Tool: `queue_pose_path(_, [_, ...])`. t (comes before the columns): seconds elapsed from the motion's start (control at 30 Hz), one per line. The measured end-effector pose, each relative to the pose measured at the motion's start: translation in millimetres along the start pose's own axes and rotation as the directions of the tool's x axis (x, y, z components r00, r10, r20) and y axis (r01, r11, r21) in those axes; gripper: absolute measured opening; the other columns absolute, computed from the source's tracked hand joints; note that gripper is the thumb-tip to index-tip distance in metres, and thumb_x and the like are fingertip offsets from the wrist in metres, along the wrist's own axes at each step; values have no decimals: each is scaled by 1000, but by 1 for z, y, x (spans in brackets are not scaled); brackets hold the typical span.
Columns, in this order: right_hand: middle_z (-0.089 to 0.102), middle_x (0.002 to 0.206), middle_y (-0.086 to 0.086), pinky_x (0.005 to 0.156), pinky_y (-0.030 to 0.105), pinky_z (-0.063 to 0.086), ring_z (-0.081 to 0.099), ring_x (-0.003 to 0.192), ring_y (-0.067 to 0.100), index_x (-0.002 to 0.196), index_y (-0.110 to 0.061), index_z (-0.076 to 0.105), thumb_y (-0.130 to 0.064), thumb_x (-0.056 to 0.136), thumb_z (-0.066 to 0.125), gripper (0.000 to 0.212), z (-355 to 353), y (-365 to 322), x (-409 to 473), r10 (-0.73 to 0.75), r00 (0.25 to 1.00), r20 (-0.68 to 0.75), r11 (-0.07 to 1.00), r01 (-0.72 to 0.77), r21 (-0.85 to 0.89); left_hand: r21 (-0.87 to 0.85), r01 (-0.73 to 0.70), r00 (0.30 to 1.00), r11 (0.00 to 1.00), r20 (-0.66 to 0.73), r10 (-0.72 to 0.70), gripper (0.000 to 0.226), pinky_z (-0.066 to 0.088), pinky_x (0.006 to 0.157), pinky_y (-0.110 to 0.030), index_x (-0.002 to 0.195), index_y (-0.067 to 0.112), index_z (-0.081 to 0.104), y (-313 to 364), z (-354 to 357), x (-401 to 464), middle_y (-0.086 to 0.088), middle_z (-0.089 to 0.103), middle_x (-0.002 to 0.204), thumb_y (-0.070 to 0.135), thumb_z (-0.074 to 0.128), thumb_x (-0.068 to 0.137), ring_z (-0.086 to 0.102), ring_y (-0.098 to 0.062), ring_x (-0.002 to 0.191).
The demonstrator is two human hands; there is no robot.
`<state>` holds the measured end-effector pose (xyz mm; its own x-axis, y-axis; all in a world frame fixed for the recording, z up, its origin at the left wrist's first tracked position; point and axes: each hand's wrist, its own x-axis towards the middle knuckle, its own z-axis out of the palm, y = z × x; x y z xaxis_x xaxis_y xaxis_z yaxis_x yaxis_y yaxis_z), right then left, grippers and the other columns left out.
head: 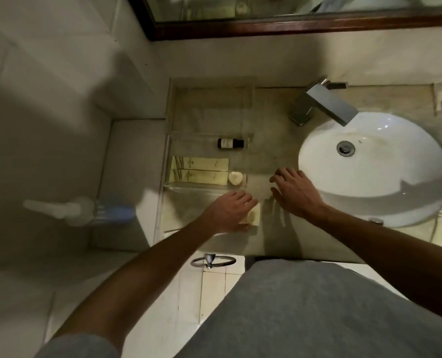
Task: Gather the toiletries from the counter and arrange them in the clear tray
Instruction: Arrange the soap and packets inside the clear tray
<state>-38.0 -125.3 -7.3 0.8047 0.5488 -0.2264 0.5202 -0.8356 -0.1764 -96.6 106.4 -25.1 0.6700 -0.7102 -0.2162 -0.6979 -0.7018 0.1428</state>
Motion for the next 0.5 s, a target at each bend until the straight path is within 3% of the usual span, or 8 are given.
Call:
queue_pose_path(0.1, [57,123,6,92,38,47,53,110,23,121,-17,61,-34,96,54,31,1,3,-10,-12,1000,-11,1000,12,7,127,133,983,983,112,-147,78,45,94,-39,132,5,46,17,6,7,-14,56,122,65,54,83,53,-28,109])
queue_pose_path(0.2, [57,121,7,89,39,47,54,108,24,119,-16,62,-33,95,56,30,2,3,-20,-22,999,-26,1000,22,11,150,218,956,964,167,-242,65,43,96,-40,131,3,45,28,3,8,-17,54,124,51,51,88,51,-31,111])
queue_pose_path(0.3, [57,120,7,90,39,46,54,108,24,119,-16,62,-32,94,58,30,5,3,-28,-34,999,-40,999,35,12,46,213,971,976,105,-217,52,46,94,-39,133,3,45,29,-3,9,-18,54,125,36,47,93,51,-29,110])
queue_pose_path(0.5, [59,118,8,89,40,45,54,109,26,117,-14,64,-29,93,60,29,10,6,-34,-31,998,-57,999,33,35,80,155,986,985,-72,-149,72,54,84,-38,140,6,41,-20,-40,-11,-15,58,127,38,70,81,61,-27,103])
